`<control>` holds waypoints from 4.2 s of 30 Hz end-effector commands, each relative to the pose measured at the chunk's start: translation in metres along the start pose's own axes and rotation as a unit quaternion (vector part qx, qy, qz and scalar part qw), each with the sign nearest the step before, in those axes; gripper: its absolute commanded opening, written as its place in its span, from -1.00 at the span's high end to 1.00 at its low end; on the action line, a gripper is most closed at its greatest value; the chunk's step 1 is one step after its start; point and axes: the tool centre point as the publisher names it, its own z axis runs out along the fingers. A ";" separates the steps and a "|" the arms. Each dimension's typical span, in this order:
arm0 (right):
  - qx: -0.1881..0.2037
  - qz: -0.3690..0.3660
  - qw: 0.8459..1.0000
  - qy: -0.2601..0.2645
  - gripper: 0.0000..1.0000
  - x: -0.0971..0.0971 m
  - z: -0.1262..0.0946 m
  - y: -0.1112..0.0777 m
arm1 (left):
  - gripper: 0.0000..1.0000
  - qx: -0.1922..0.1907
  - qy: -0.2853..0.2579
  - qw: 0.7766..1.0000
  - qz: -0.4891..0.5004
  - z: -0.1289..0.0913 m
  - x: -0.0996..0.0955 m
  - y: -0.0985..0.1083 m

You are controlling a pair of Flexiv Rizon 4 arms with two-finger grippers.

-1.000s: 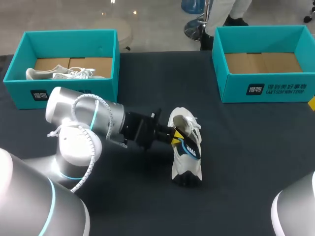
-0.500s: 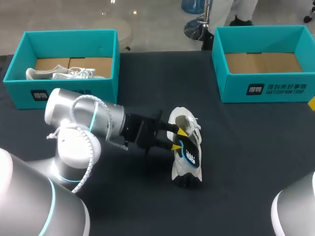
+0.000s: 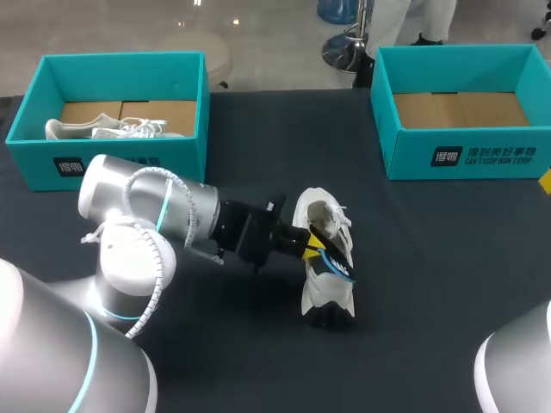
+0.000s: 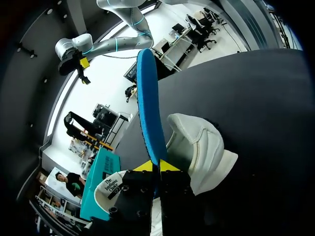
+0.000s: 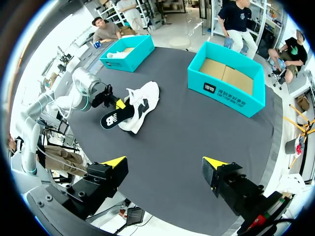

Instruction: Take the shoe out of the shoebox, open the shoe tongue, remove and reinsert the insole, then place the shoe into the shoebox

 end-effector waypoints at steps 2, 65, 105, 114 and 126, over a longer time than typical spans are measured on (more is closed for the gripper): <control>0.004 0.000 1.000 0.001 -1.00 -0.001 0.000 0.003 | 1.00 -0.011 0.006 1.000 0.001 -0.001 0.001 0.012; 0.004 0.000 1.000 0.001 -1.00 -0.001 0.000 0.003 | 1.00 -0.019 0.037 0.999 0.024 0.007 0.005 0.025; 0.004 0.000 1.000 0.001 -1.00 -0.001 0.000 0.003 | 1.00 -0.016 0.048 0.998 0.039 0.009 0.004 0.027; 0.004 0.000 1.000 0.001 -1.00 -0.001 0.000 0.003 | 1.00 -0.012 0.057 0.998 0.037 0.010 0.016 0.021; 0.004 0.000 1.000 0.001 -1.00 -0.001 0.000 0.003 | 0.35 -0.001 0.038 0.999 0.039 -0.001 0.005 0.004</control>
